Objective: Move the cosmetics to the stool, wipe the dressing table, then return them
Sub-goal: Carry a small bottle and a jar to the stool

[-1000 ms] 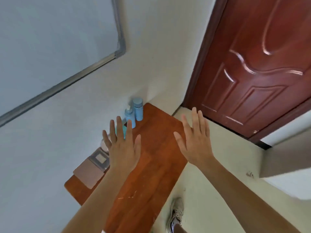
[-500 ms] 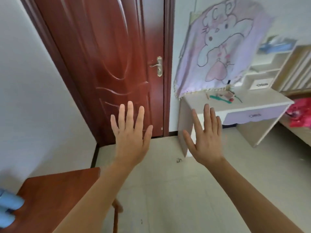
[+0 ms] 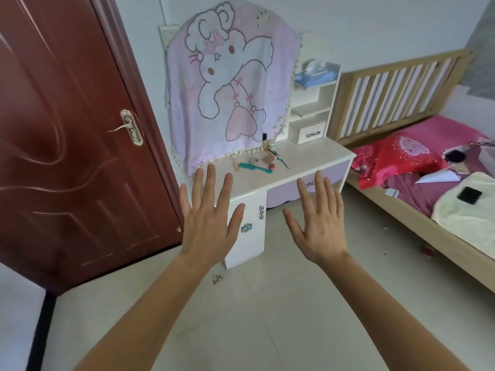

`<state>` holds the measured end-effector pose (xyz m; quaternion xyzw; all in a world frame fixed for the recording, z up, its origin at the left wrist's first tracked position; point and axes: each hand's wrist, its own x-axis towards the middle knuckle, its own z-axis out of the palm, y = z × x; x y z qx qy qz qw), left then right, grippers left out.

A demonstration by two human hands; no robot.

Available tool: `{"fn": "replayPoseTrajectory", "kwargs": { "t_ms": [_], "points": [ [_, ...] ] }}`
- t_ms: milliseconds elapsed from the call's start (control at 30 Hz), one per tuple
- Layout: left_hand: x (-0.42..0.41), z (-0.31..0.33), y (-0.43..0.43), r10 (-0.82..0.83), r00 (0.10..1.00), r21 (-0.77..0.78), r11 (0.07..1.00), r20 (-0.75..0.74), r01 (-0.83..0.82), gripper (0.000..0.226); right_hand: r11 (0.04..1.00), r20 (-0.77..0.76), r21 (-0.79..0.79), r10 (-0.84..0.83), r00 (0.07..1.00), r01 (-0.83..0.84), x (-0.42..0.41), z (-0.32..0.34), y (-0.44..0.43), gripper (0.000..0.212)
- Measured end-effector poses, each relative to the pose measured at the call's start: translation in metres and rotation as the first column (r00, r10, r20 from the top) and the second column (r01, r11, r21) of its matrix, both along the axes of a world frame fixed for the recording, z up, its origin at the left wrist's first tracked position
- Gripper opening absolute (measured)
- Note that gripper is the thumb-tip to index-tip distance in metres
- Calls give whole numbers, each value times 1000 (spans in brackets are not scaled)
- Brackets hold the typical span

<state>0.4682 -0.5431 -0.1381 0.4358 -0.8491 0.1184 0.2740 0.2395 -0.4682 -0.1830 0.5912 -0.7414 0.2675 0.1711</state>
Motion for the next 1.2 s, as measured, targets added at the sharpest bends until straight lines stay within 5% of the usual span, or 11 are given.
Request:
{"fn": "replayPoseTrajectory", "kwargs": {
  "t_ms": [400, 667, 1000, 1200],
  "points": [
    [-139, -38, -227, -36, 998, 180, 983, 42, 28, 62, 970, -32, 221, -99, 995, 104, -132, -25, -192, 66],
    [-248, -48, -355, -107, 981, 234, 970, 163, 67, 65, 961, 33, 231, -161, 986, 149, -238, -27, -297, 63],
    [-372, -120, -488, 19, 930, 384, 907, 367, -170, 75, 910, 140, 414, -68, 988, 4, -384, -89, -478, 71],
    [-411, -128, -538, 125, 938, 472, 838, 323, -274, 74, 895, 206, 415, 84, 975, -165, -436, -98, -572, 64]
  ]
}}
